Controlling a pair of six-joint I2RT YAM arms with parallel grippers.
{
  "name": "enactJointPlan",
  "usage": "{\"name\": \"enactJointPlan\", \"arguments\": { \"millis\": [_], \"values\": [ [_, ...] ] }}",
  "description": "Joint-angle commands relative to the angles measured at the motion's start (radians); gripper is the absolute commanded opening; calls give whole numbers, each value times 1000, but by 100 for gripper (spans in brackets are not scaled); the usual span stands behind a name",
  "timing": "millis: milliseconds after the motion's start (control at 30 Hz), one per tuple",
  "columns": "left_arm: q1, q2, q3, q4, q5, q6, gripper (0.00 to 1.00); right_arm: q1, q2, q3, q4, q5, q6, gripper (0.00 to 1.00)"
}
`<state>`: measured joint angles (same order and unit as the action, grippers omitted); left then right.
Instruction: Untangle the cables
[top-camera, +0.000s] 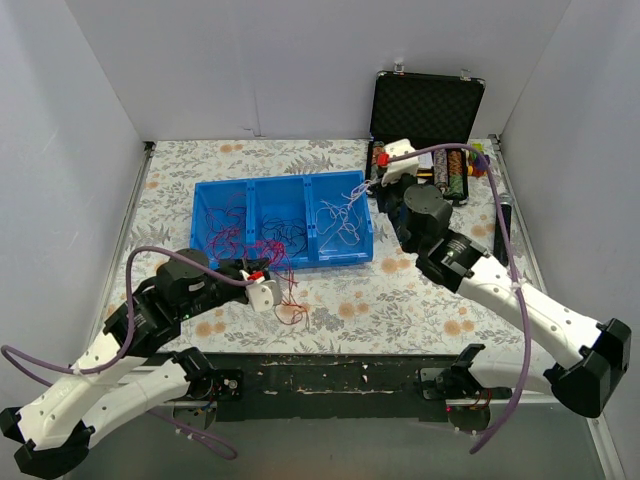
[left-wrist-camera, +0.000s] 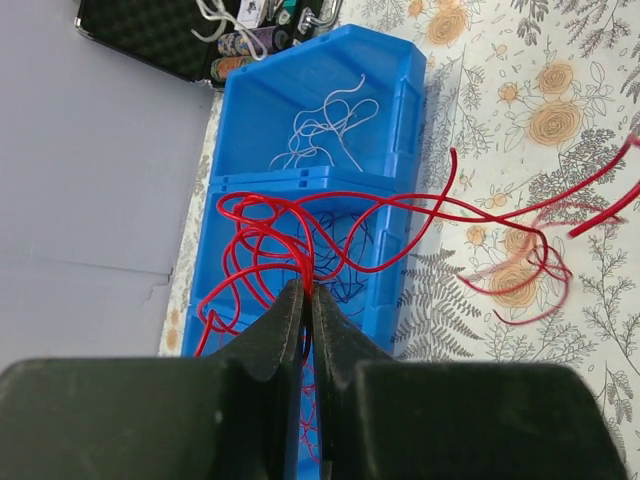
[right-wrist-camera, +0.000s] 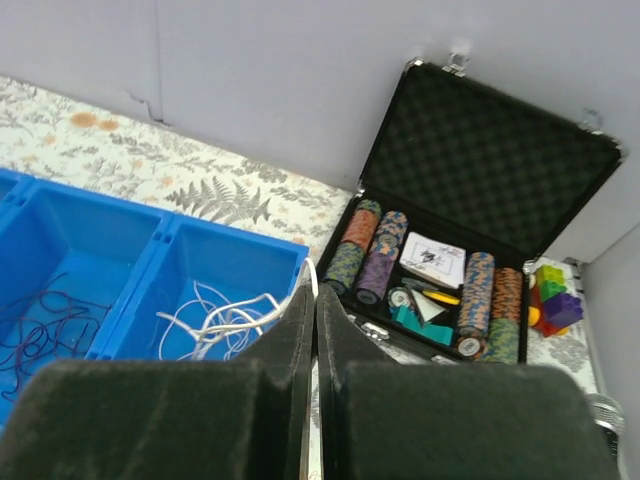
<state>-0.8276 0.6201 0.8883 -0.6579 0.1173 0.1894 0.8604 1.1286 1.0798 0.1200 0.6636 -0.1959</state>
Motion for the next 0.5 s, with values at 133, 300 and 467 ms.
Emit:
{"name": "enactJointPlan", "arguments": {
  "millis": [133, 300, 467],
  "values": [
    [4, 6, 84, -32, 7, 62, 0, -95, 111, -34, 66, -237, 145, 1],
    [4, 4, 84, -31, 10, 81, 0, -126, 206, -46, 76, -297, 176, 1],
    [4, 6, 90, -37, 8, 93, 0, -139, 280, -24, 52, -299, 190, 8]
  ]
}}
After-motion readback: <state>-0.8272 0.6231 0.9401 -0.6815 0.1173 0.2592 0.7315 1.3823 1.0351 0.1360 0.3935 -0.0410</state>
